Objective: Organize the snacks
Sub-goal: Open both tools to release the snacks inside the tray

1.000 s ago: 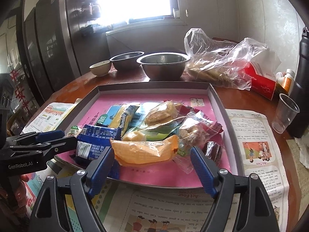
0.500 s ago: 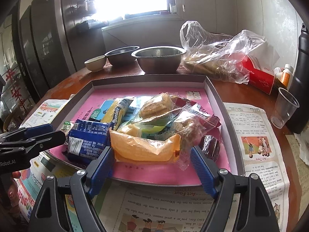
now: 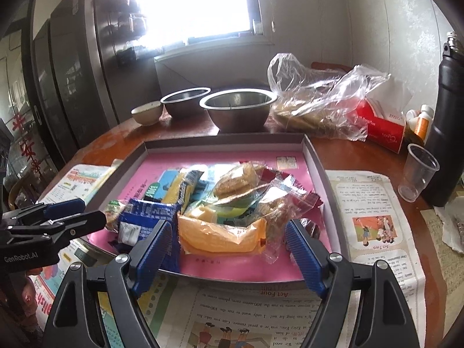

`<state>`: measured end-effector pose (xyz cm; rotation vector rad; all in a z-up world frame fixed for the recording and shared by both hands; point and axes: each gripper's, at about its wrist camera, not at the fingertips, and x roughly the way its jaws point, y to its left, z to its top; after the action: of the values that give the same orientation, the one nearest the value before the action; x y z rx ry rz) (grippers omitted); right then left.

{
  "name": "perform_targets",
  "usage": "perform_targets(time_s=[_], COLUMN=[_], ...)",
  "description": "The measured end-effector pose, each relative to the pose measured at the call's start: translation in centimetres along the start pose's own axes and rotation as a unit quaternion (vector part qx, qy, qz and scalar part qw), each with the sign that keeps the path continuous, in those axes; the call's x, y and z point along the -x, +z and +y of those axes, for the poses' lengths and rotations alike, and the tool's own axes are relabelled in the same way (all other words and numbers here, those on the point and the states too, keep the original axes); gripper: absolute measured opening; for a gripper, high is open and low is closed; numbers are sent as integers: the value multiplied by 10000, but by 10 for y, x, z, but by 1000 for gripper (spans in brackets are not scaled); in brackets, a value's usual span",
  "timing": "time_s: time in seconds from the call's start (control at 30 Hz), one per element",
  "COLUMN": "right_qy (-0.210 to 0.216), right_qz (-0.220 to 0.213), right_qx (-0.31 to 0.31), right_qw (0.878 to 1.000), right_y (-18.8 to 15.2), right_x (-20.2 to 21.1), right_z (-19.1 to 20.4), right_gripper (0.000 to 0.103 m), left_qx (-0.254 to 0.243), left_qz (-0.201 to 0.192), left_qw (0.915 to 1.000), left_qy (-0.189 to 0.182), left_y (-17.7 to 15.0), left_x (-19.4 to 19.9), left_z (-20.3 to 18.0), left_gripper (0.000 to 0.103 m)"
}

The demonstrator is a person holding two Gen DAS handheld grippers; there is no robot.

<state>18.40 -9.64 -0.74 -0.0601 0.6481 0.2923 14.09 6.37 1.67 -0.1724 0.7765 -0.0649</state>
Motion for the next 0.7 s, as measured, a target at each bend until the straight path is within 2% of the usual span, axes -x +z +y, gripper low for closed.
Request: perform_targets(time_s=[0.2,0.47,0.7], right_qy=[13,81,155], right_qz=[-213,-334,-327], right_qx=[-16,-34,-39], right_qw=[9998,9994,9993], right_y=[3,-3,-16], right_x=[18,39,54], right_z=[0,-1,-2], right_gripper=[85,89,91], left_qx=[-41,-139,-85], left_qz=[-61,-66,133], left_qw=[10000,9998,9998], left_qy=[61,126,100], left_y=[-4,-13,-29], left_x=[13,29,36], left_z=[-5,-17,-28], left_gripper=[76,77,77])
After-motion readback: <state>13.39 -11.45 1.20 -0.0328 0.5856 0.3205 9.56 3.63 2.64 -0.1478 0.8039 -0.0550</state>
